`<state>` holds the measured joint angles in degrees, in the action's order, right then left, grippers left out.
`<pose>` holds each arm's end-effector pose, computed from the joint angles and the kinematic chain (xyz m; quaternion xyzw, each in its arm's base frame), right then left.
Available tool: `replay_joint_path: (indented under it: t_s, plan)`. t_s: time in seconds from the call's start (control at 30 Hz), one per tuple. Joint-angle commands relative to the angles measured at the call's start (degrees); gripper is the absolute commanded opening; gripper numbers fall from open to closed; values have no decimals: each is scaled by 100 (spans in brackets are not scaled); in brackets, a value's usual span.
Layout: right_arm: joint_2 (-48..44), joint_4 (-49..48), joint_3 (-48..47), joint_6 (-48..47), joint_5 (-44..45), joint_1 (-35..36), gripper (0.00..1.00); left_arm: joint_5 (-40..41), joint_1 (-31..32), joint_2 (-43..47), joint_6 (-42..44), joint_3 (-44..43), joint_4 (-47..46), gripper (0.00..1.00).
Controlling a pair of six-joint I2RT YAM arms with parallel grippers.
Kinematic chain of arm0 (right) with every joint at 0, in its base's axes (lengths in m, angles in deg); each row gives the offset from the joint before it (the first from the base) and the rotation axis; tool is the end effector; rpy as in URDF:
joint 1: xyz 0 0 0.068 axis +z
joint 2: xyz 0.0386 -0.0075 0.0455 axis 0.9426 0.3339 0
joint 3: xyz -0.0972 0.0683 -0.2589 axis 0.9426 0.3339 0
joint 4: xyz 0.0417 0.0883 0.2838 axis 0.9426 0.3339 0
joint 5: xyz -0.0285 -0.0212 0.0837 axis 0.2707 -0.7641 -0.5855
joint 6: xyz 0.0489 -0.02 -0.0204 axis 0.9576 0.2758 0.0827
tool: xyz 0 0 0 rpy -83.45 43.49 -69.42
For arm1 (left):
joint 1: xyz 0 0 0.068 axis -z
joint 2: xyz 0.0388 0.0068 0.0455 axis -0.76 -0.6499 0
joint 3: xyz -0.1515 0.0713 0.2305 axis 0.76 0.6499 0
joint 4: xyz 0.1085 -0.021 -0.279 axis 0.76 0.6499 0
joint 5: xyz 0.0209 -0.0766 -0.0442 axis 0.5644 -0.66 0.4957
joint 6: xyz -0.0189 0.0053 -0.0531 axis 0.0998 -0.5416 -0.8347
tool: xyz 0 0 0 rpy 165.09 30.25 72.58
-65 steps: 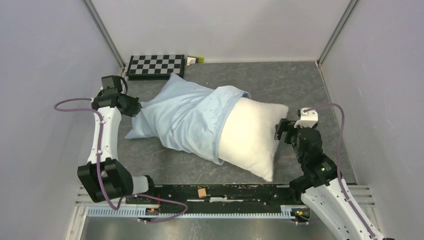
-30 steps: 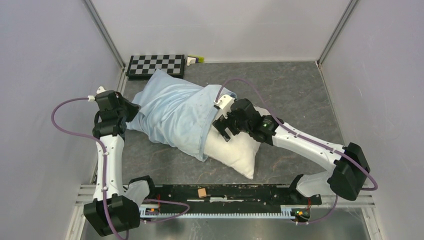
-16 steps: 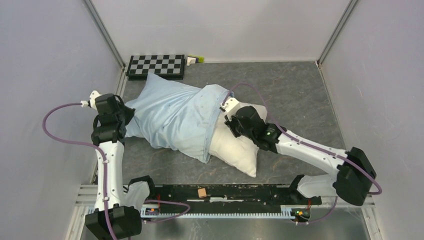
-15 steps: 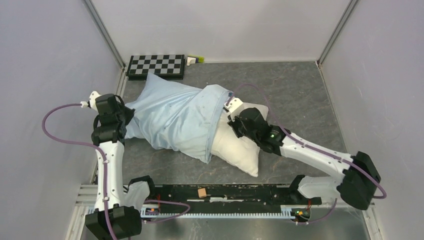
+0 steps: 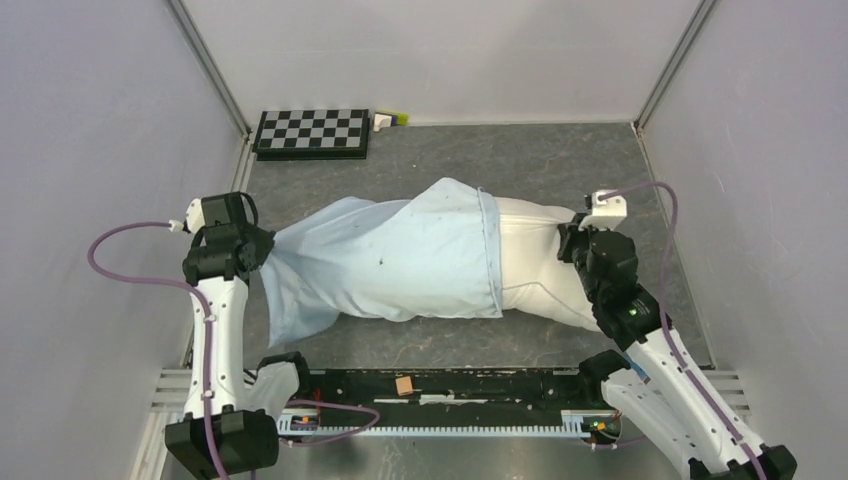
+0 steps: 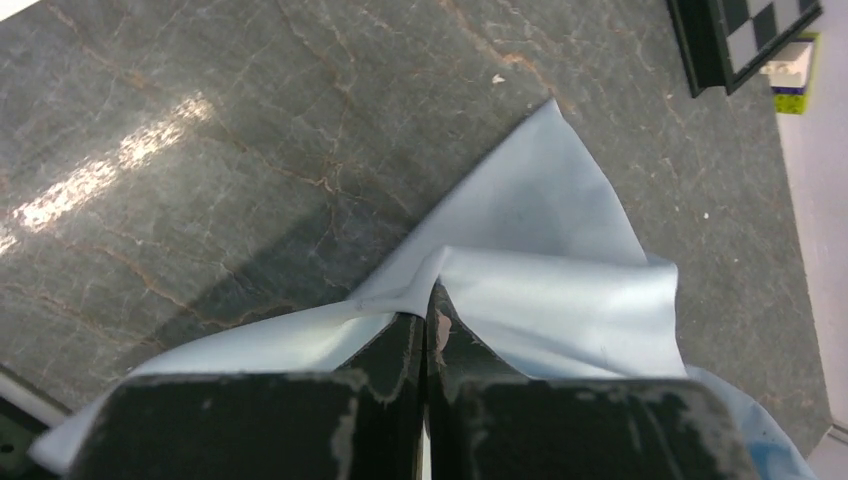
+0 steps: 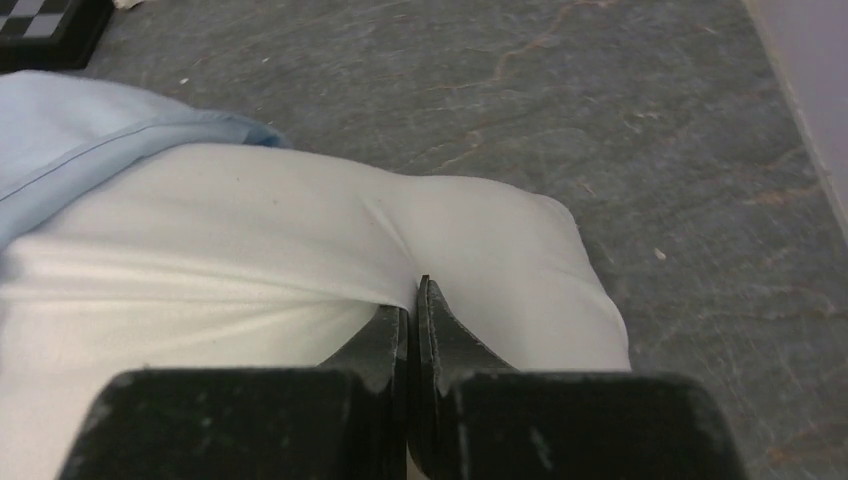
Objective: Remove the pillowcase from the pillow
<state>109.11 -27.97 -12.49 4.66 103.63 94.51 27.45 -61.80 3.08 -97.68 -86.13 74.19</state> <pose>0.1924 0.0712 0.2981 0.0240 0.7858 0.0612 0.6150 0.2081 0.0536 0.3380 -0.4955 0.7763 -0.0286 0.3886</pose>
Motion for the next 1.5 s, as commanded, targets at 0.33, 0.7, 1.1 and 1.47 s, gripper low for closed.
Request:
replay_joint_path:
  t_s: [0.33, 0.7, 1.1, 1.47]
  plan:
    - [-1768, -136, -125, 350, 4930, -915, 0, 3730, -713, 536, -926, -221, 394, 2]
    - [-1377, -150, -394, -109, 2657, -921, 27, 938, -702, 1070, 569, 744, -1864, 13]
    - [-76, 1048, -1786, -811, -2179, -916, 98, -4359, -504, 472, 1157, 671, -2847, 100]
    - [952, 1940, -2209, -883, -2249, 146, 98, -2531, 2349, -685, 1736, 126, -2009, 100]
